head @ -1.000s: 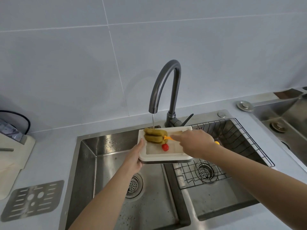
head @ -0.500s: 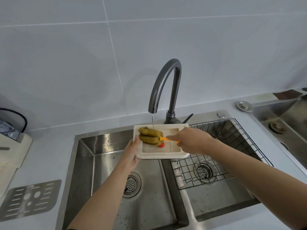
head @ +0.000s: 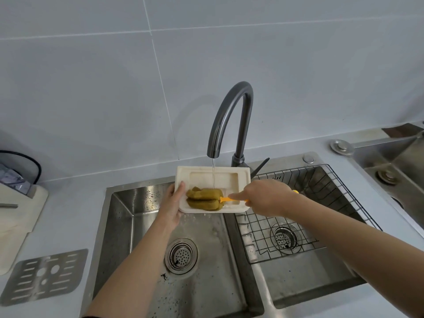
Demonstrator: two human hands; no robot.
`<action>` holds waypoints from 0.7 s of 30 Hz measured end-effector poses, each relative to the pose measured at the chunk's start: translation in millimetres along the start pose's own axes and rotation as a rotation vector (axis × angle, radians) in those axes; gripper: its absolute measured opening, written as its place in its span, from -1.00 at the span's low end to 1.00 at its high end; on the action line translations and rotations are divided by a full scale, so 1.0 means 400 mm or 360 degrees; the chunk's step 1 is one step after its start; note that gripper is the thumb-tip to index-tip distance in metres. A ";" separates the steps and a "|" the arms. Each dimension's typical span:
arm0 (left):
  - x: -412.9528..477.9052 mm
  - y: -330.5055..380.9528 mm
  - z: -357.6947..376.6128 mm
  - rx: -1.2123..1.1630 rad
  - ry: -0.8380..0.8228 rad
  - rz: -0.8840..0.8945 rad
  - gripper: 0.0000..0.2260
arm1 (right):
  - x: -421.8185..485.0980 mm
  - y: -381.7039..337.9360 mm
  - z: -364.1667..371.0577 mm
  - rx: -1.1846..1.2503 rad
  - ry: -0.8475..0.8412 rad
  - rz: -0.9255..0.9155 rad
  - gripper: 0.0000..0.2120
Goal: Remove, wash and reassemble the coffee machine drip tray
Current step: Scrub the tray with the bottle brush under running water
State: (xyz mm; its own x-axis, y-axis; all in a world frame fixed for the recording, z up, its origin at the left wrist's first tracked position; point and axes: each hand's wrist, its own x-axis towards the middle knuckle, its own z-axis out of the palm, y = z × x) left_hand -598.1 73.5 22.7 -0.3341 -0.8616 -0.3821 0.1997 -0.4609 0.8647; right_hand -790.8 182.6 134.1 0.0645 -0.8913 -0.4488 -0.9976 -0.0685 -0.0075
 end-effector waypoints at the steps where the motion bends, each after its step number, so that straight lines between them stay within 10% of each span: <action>1: -0.001 0.005 -0.006 0.0014 0.0017 0.0006 -0.88 | 0.002 0.003 -0.002 -0.0034 0.0009 -0.0004 -0.43; 21: -0.008 0.040 -0.086 -0.0007 0.0221 0.0015 -0.91 | 0.053 0.019 -0.002 -0.0291 0.0150 -0.0070 -0.32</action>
State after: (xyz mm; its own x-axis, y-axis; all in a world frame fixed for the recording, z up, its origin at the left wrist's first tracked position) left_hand -562.2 61.8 26.6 -0.2015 -0.8868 -0.4159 0.2063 -0.4535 0.8670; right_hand -796.8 162.8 125.2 0.1184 -0.9230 -0.3661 -0.9734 -0.1807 0.1409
